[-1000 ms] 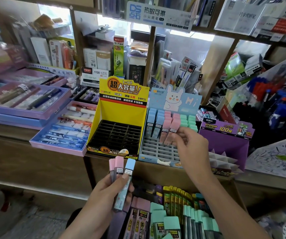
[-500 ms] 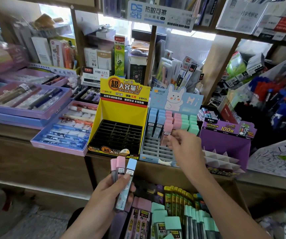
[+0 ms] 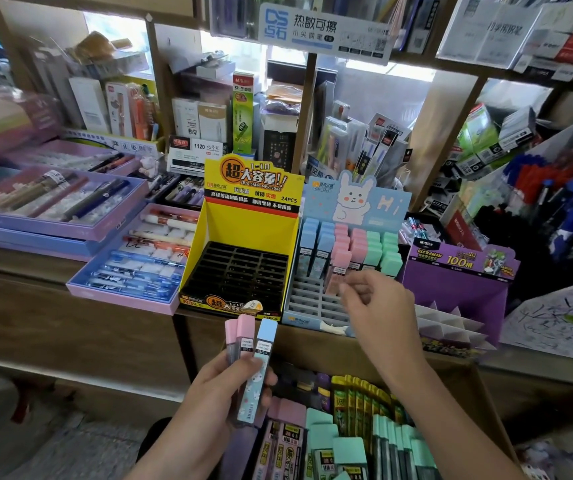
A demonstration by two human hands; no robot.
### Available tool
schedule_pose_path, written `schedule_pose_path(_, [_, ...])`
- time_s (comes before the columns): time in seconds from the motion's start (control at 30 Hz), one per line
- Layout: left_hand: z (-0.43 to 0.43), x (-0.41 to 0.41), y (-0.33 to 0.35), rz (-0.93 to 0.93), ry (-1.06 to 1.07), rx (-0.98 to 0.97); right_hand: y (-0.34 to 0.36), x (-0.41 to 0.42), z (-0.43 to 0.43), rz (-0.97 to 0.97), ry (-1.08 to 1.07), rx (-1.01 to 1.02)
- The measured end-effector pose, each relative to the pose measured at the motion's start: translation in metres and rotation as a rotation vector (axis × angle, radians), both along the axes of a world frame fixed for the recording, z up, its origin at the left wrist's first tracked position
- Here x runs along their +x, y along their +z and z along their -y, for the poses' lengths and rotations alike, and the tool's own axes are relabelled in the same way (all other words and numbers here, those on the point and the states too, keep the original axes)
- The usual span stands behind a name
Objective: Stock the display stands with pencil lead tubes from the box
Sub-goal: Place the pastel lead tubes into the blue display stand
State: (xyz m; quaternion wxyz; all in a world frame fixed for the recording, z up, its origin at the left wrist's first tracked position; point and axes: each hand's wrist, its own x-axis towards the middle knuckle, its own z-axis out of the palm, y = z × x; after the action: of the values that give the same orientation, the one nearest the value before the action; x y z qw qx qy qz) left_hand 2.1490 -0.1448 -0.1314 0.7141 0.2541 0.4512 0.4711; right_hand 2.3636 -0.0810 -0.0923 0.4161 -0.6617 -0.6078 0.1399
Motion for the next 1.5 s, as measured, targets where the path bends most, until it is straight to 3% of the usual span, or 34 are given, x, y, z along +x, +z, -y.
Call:
schedule_pose_path(0.17, [-0.001,0.0,-0.001,-0.013,-0.02,0.02,0.0,-0.016,0.022,-0.263,0.255,-0.201])
schedule_pose_path(0.4, [0.001,0.0,-0.003,-0.008,-0.03,0.035,-0.017,-0.031,0.024,-0.487,0.409,-0.449])
schedule_pose_path(0.67, [0.001,0.001,-0.007,0.016,-0.051,0.094,-0.016,-0.035,0.017,-0.654,0.393,-0.472])
schedule_pose_path(0.8, [-0.002,0.002,-0.008,0.053,0.04,0.047,0.002,-0.028,0.011,-0.726,0.376,-0.423])
schedule_pose_path(0.9, [-0.006,0.001,-0.009,0.057,0.05,0.048,0.022,-0.017,0.003,-0.693,0.329,-0.311])
schedule_pose_path(1.17, [-0.009,-0.004,-0.015,0.095,0.006,0.057,0.065,0.005,-0.029,-0.351,0.293,-0.045])
schedule_pose_path(1.5, [-0.011,-0.005,-0.02,0.129,0.032,0.044,0.076,0.007,-0.066,0.022,0.296,-0.005])
